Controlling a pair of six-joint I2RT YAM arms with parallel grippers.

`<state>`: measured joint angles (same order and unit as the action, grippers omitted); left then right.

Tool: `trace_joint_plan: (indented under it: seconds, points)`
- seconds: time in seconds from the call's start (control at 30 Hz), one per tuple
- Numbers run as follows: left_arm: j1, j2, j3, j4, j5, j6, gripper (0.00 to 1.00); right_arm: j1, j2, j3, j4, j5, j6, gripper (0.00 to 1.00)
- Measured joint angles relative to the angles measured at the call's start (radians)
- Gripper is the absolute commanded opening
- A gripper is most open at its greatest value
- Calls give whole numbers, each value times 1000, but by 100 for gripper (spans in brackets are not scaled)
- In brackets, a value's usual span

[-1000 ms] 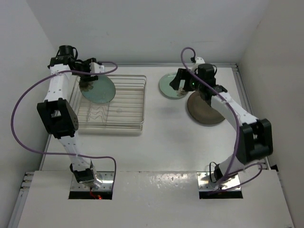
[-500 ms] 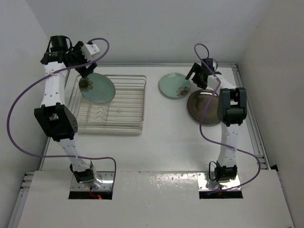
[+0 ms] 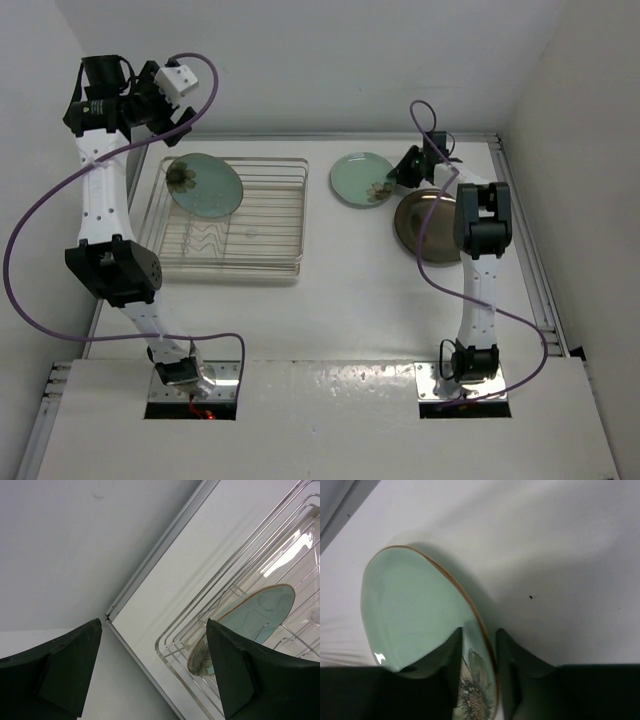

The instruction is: Load the plates into the dish rack

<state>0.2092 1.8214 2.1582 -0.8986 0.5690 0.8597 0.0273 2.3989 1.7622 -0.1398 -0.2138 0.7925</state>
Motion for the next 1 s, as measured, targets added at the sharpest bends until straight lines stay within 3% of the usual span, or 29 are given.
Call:
trace_joint_plan:
  seconds: [0.03,0.1,0.33,0.47,0.8,1.0]
  points:
    - [0,0,3,-3,7,-7,90,-3,7,0,6,-14,17,13]
    - [-1,0,5,-9,18,-16,90,-9,18,-2,14,-56,47,0]
    - [-23,0,5,-64,45,-5,90,-14,-19,-164,225,-189,124,0]
    - [-104,-5,-9,-102,41,21,90,-12,-137,-275,220,-225,48,0]
    - [-506,3,-31,-115,50,40,94,25,-750,-576,165,-246,-311,0]
    - [-693,103,-13,-74,96,37,100,130,-989,-696,150,-305,-476,0]
